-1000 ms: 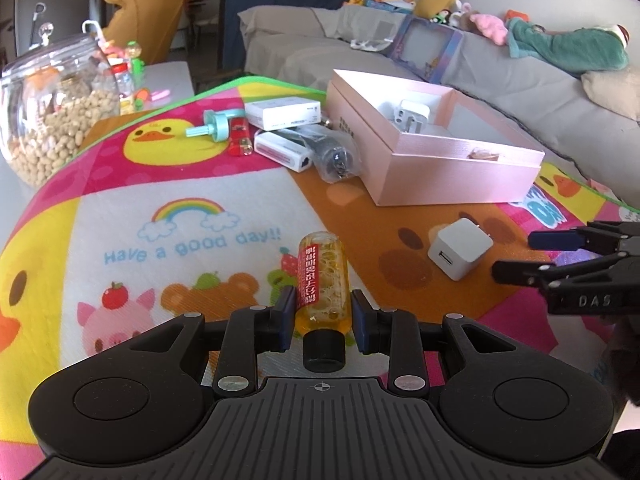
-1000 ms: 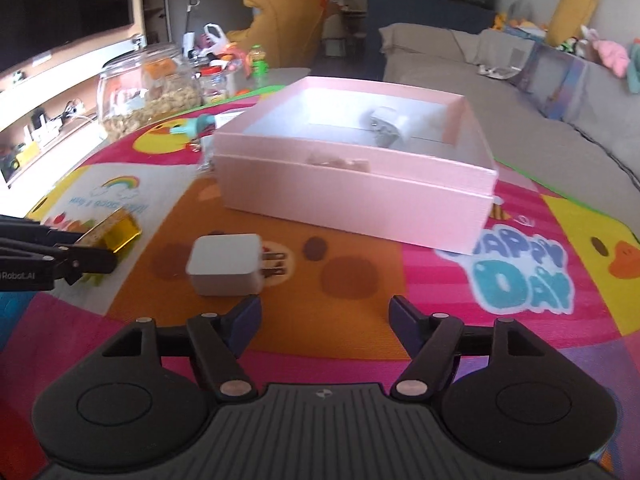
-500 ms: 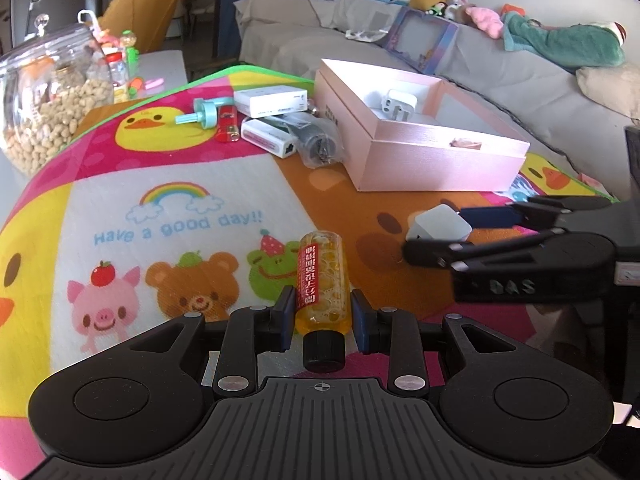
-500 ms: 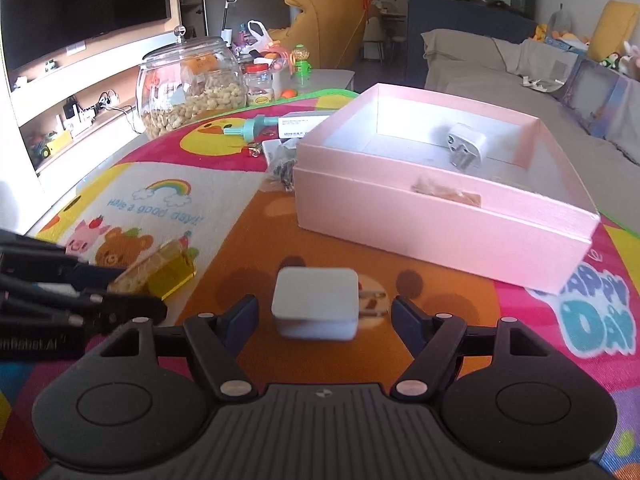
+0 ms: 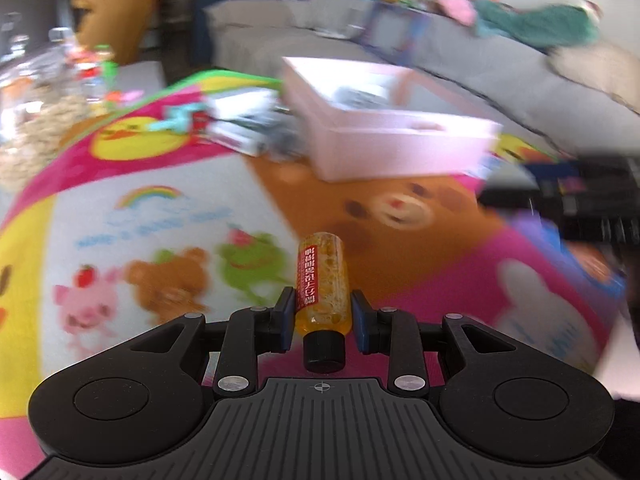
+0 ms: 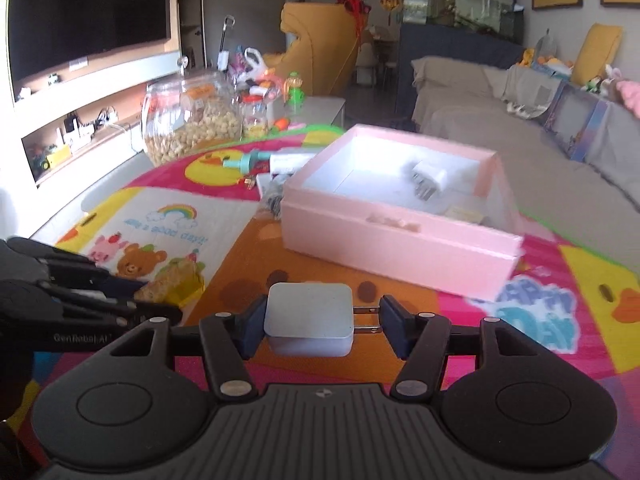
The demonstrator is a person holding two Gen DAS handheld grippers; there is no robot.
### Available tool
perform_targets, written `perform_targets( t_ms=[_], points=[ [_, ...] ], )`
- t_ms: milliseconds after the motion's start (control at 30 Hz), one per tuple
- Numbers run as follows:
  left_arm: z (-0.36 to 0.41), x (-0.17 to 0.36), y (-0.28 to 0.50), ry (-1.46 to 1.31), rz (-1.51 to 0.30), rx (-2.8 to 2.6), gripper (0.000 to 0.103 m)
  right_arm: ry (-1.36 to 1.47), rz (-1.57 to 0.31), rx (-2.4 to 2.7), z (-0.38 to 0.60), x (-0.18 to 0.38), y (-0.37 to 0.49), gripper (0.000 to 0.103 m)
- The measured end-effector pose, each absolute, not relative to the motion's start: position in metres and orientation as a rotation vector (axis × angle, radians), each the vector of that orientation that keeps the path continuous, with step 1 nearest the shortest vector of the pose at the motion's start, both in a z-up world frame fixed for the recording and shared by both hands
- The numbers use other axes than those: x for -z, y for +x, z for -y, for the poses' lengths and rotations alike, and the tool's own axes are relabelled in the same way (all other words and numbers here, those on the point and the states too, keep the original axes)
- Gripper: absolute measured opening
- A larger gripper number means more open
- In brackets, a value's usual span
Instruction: Organize rigid objects
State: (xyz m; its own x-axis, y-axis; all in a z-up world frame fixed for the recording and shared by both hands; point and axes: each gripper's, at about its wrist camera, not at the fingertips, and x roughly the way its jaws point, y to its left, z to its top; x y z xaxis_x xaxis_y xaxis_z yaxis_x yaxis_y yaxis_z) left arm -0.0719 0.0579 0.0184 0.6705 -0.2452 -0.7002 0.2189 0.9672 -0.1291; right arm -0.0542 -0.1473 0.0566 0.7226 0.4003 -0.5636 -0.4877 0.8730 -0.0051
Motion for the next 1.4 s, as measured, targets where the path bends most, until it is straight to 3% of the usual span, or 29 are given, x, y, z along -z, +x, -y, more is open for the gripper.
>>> perform_targets(
  t_ms=[233,467,567,700,867,1200,1400],
  points=[
    [-0.023,-0.056,-0.092,0.041,-0.731,0.436,0.032,-0.152,-0.453,-0.354,0.192,-0.086,-0.078,0.06],
    [0.003,-0.158,-0.044,0.148,-0.429,0.392,0.032,-0.115,-0.391,-0.309,0.216,-0.09,-0.085,0.06],
    [0.008,-0.191,0.0,0.045,-0.322,0.369,0.032,-0.088,-0.406,-0.308,0.221,-0.085,-0.081,0.06],
    [0.003,-0.207,0.054,-0.131,-0.312,0.37,0.031,-0.082,-0.419,-0.288,0.225,-0.081,-0.076,0.06],
    [-0.025,-0.184,0.054,-0.245,-0.34,0.345,0.031,-0.066,-0.442,-0.264,0.23,-0.074,-0.068,0.06],
    [-0.081,-0.046,-0.008,-0.185,-0.75,0.213,0.03,-0.036,-0.484,-0.313,0.193,-0.079,-0.005,0.06],
    [-0.105,-0.024,-0.023,-0.203,-0.775,0.169,0.03,-0.054,-0.478,-0.328,0.156,-0.092,0.047,0.061]
  ],
)
